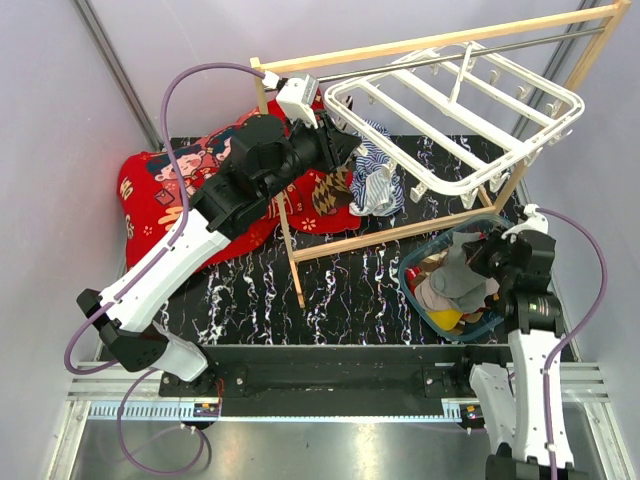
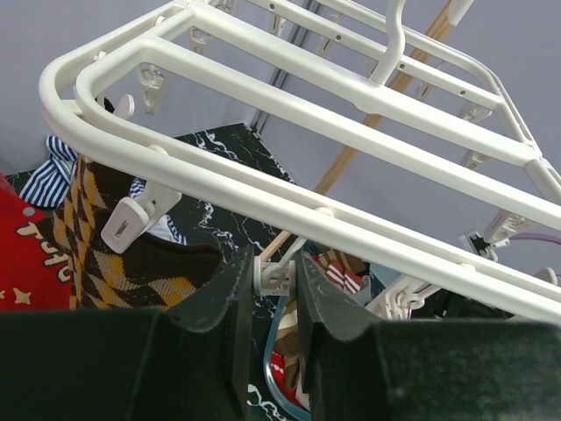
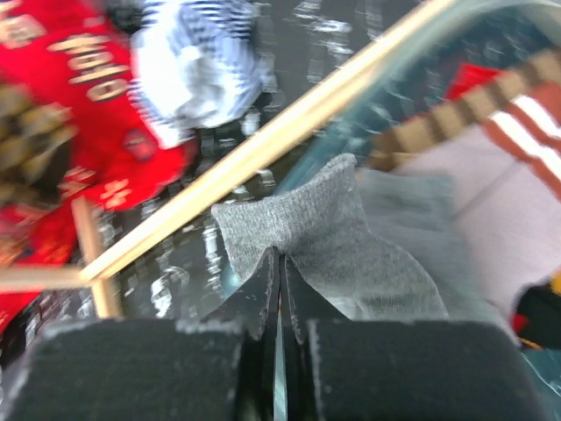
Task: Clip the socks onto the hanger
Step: Pick up the sock from the bin.
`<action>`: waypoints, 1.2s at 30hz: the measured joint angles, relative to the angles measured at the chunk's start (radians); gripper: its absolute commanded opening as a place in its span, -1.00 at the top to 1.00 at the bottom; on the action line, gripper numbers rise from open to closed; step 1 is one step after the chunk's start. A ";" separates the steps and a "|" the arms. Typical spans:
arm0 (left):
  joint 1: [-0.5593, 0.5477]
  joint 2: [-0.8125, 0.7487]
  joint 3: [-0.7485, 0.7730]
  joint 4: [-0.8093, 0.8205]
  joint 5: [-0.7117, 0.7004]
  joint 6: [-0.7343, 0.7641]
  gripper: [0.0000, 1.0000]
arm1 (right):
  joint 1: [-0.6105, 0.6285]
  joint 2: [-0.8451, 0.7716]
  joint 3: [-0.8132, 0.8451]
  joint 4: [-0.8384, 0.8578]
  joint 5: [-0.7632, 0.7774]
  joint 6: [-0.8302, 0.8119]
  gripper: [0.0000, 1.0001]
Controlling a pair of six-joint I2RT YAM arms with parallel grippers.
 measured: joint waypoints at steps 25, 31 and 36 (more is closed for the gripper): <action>-0.068 0.055 0.046 -0.038 0.026 -0.037 1.00 | 0.112 -0.082 -0.088 0.618 -0.469 0.217 1.00; -0.080 0.075 0.053 -0.047 0.055 -0.051 1.00 | 0.217 -0.050 -0.126 0.752 -0.465 0.259 1.00; -0.085 0.077 0.053 -0.048 0.076 -0.061 1.00 | 0.272 -0.004 -0.135 0.840 -0.455 0.276 1.00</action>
